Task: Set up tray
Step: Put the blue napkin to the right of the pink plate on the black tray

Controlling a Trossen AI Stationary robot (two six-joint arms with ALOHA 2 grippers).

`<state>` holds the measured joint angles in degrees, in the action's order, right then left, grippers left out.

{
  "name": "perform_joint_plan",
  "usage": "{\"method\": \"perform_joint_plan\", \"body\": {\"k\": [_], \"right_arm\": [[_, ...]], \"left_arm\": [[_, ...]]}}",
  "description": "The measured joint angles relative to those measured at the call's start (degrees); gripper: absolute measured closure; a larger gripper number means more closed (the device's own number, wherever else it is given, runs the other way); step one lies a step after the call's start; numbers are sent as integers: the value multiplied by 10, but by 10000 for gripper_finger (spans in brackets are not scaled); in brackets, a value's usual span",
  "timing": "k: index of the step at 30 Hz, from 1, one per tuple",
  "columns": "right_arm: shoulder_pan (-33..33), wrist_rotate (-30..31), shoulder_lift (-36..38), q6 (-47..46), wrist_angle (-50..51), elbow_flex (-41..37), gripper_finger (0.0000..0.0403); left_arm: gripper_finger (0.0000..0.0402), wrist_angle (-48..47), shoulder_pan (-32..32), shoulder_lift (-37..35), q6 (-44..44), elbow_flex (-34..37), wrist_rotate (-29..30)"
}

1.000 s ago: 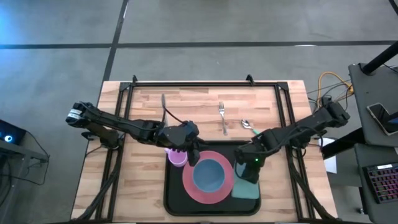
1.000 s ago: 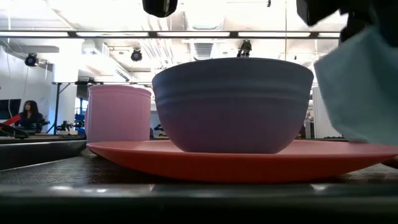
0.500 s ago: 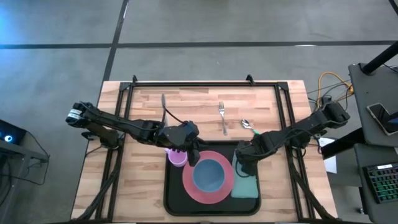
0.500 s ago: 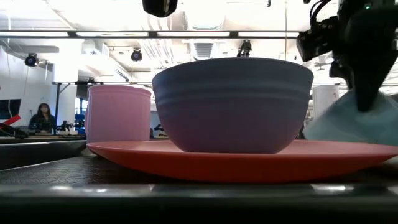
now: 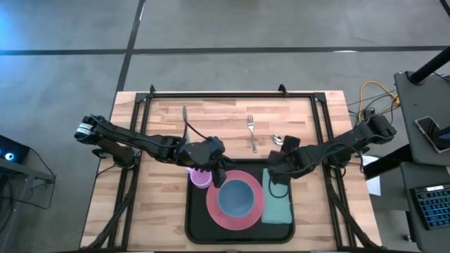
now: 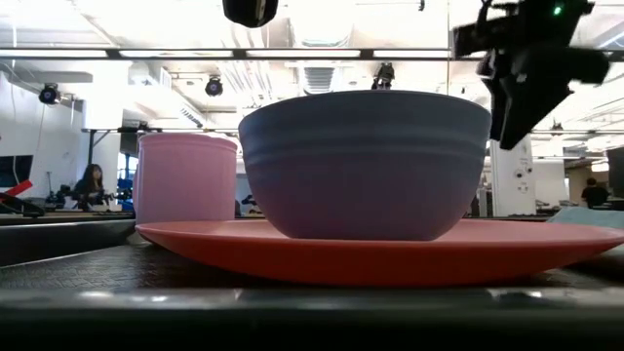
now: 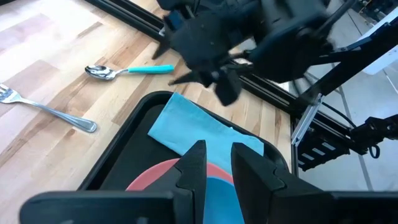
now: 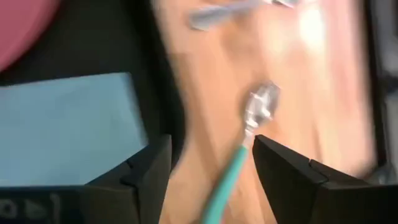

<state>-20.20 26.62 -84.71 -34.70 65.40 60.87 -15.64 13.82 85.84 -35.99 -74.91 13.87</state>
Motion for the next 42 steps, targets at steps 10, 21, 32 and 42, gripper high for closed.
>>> {"method": "perform_joint_plan", "body": {"k": [10,21,32,42], "right_arm": [[-67,-178,0,137,-114,-5,184],[-197,-194,-16,-7,-259,-63,219],[-209,-196,-97,-55,-377,-76,385],[-219,-190,-145,-86,-393,-78,390]], "left_arm": [[344,0,0,0,-12,0,0],[345,0,0,0,-12,2,0],[345,0,0,0,-13,7,0],[345,-11,0,0,-26,7,-2]]}}
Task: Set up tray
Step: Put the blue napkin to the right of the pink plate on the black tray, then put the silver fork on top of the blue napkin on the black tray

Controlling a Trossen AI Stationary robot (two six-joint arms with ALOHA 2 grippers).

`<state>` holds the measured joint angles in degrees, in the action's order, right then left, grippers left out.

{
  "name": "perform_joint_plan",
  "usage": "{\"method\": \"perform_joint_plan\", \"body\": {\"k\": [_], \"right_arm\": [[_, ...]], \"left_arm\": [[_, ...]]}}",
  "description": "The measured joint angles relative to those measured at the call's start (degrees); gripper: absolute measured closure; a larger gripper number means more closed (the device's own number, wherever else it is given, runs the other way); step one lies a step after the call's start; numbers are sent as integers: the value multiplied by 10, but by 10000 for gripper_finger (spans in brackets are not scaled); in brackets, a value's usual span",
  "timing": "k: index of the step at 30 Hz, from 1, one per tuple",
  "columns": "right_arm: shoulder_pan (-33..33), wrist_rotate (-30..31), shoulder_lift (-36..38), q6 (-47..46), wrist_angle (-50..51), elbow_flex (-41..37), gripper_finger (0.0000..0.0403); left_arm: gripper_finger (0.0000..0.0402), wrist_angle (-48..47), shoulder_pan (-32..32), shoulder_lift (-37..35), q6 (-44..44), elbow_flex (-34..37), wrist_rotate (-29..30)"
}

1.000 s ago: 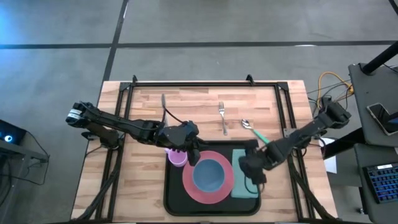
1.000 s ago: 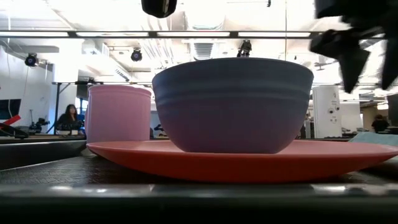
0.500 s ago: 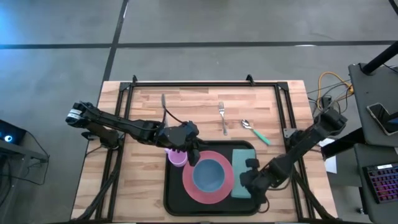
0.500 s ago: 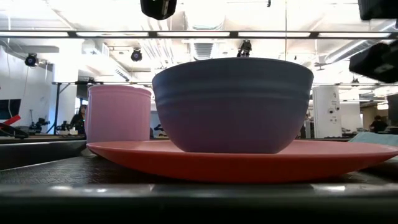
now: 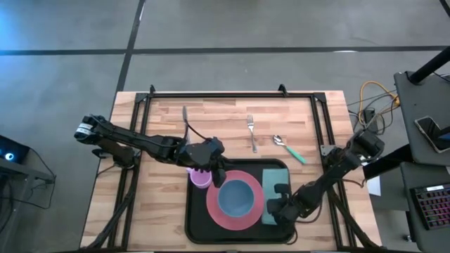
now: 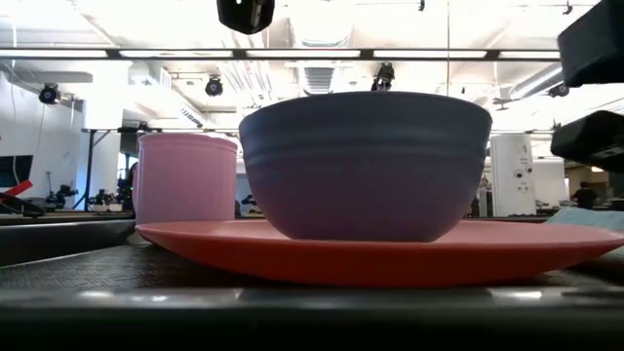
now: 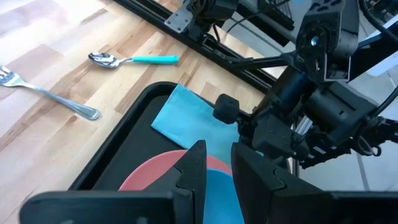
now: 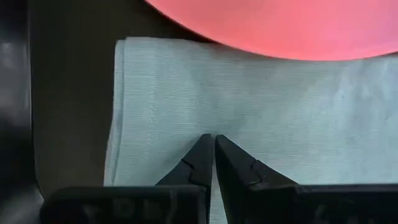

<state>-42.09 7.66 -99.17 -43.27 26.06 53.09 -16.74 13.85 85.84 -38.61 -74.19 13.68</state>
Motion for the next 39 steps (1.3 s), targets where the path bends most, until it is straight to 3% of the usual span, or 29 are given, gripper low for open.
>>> {"method": "perform_joint_plan", "body": {"k": [17,25,28,33,39], "right_arm": [[-48,-23,1,-39,-27,0,390],[-48,-22,5,2,-27,7,390],[-48,9,12,2,-17,8,390],[-52,136,38,25,66,39,390],[-39,164,90,27,128,41,390]], "left_arm": [[345,-15,-1,0,1,0,0],[345,-15,-8,0,1,7,0],[345,-15,-11,0,-4,8,1],[345,-37,-29,0,-79,13,44],[345,-79,-58,0,-128,14,63]]}}
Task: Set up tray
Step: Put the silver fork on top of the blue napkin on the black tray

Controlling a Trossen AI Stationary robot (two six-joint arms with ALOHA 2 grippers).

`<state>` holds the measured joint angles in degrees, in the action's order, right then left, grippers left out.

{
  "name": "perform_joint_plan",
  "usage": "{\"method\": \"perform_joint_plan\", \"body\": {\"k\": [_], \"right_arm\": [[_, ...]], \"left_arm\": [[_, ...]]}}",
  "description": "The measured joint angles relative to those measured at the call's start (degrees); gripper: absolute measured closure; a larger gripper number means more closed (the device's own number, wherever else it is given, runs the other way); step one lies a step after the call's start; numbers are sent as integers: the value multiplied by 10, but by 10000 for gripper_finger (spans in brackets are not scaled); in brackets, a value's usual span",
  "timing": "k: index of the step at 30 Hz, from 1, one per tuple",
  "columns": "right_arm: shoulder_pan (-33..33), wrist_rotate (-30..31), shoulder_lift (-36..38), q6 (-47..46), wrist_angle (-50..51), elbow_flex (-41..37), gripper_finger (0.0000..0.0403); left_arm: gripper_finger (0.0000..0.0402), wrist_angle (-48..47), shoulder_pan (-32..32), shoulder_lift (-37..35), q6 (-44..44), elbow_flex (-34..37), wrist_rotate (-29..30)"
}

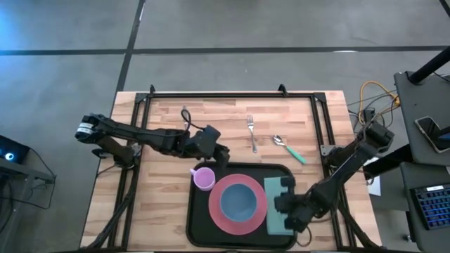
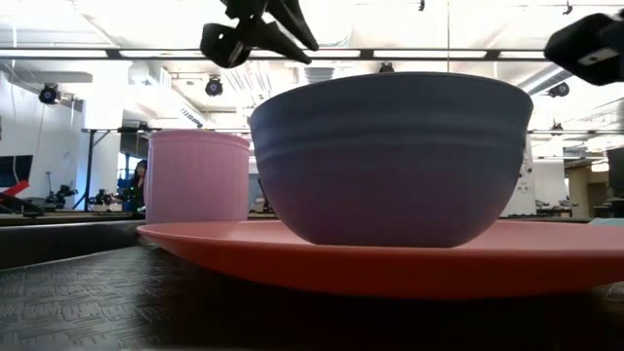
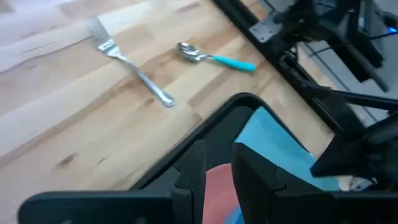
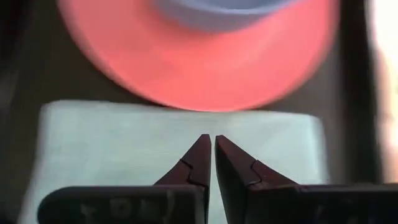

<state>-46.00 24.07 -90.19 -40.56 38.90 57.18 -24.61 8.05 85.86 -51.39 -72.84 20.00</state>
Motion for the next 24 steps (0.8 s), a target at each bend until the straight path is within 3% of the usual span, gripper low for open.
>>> {"method": "perform_joint_plan", "body": {"k": [5,12,16,18,24], "right_arm": [[56,21,53,-87,81,-5,390],[219,27,102,-127,85,-14,390],[332,26,106,-72,57,-14,389],[387,-8,103,-24,24,-14,384],[512,-64,79,34,-36,-15,337]], "left_arm": [[345,-24,-22,0,-19,0,11],[345,-40,-37,0,-17,0,15],[345,-52,-37,0,-9,0,14],[345,-68,-37,-3,-9,0,8],[345,-129,-38,-18,-12,0,-8]]}}
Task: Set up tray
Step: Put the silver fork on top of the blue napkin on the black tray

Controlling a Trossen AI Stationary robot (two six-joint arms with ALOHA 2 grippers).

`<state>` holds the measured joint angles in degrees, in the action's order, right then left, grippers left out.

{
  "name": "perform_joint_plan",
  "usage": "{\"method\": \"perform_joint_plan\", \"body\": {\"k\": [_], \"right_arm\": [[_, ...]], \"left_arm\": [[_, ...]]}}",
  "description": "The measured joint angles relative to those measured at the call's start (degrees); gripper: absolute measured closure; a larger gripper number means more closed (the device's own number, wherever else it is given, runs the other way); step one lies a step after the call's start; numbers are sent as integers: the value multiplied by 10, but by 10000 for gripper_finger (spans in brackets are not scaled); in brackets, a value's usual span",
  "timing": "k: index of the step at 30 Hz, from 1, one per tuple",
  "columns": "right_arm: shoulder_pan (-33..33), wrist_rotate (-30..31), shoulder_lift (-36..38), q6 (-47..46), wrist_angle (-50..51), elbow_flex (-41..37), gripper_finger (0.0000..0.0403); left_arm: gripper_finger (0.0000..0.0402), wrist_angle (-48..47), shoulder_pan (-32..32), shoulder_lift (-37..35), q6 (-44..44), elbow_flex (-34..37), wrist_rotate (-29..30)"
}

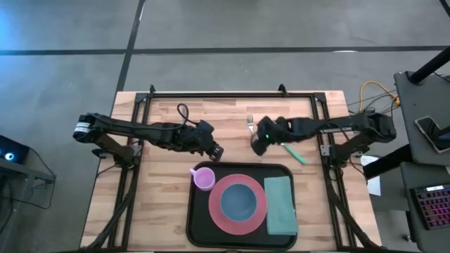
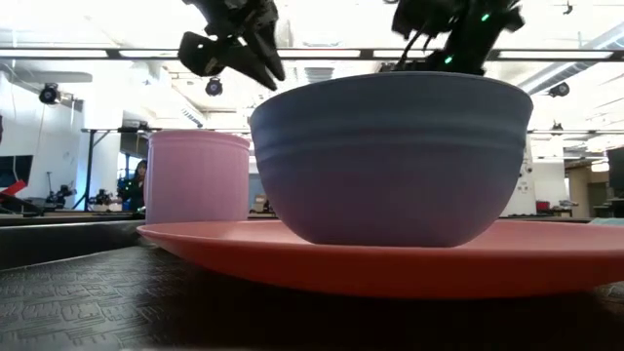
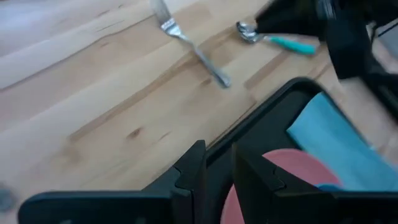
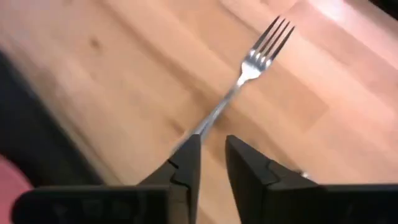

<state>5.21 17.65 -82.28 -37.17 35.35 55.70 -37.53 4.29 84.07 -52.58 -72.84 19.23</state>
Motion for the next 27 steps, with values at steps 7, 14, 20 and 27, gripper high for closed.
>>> {"method": "perform_joint_plan", "body": {"k": [7,14,20,27], "right_arm": [[81,-84,-71,-26,-68,4,268],[99,-86,-178,-97,-72,50,247],[111,-87,-233,-120,-42,100,259],[131,-82,-256,-137,-21,120,264]], "left_arm": [[345,-95,-30,-23,20,3,-15],[345,-105,-106,-26,144,6,-71],[345,-105,-178,-28,259,6,-117],[345,-106,-231,-28,341,6,-118]]}}
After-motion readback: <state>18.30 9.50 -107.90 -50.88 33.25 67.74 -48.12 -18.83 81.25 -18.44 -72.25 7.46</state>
